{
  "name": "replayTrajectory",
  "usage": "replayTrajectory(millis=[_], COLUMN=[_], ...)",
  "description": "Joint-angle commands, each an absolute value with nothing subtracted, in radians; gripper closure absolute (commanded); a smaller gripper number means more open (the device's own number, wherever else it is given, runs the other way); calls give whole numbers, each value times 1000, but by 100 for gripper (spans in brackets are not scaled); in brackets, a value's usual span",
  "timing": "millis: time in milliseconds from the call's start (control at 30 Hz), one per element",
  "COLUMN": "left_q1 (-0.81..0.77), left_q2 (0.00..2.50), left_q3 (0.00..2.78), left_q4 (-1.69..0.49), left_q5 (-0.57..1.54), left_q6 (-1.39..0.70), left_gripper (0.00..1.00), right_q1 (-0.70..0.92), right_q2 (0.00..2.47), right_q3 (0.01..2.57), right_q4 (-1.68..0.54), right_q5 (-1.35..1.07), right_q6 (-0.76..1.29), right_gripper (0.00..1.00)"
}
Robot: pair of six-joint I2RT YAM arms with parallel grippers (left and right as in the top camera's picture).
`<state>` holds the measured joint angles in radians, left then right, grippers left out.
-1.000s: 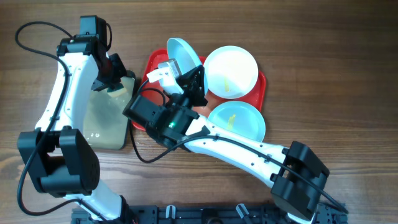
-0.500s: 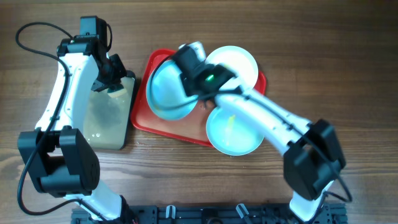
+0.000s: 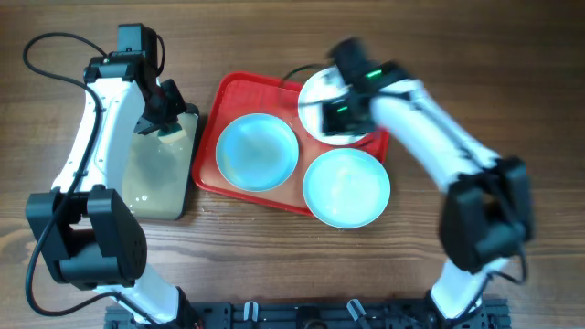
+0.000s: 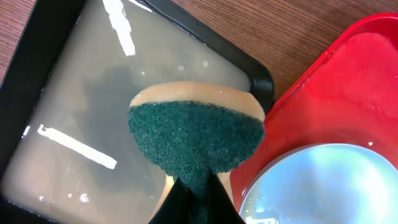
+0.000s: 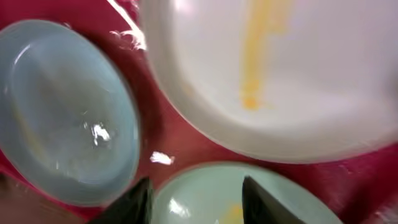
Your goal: Clean dirty plates on tray and stack at the side
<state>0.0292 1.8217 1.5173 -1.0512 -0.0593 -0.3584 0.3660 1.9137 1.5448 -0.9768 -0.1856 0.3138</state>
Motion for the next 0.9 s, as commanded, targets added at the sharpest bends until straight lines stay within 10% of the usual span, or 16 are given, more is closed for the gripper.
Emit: replayTrajectory(millis=[0,867], left_q1=[31,31], left_q2=[1833,1833], left_q3=[1511,1511], left_q4=[-1049,-1046], left_q5=[-73,-73], left_q6=[-375,-375], left_gripper=[96,96], right_q1=[178,44], right_q2=[1826,1870], right_q3=[1560,981], right_q4=[-1072,-363], right_q5=[-196,-207], right_q6=[272,205], right_gripper=[53,96])
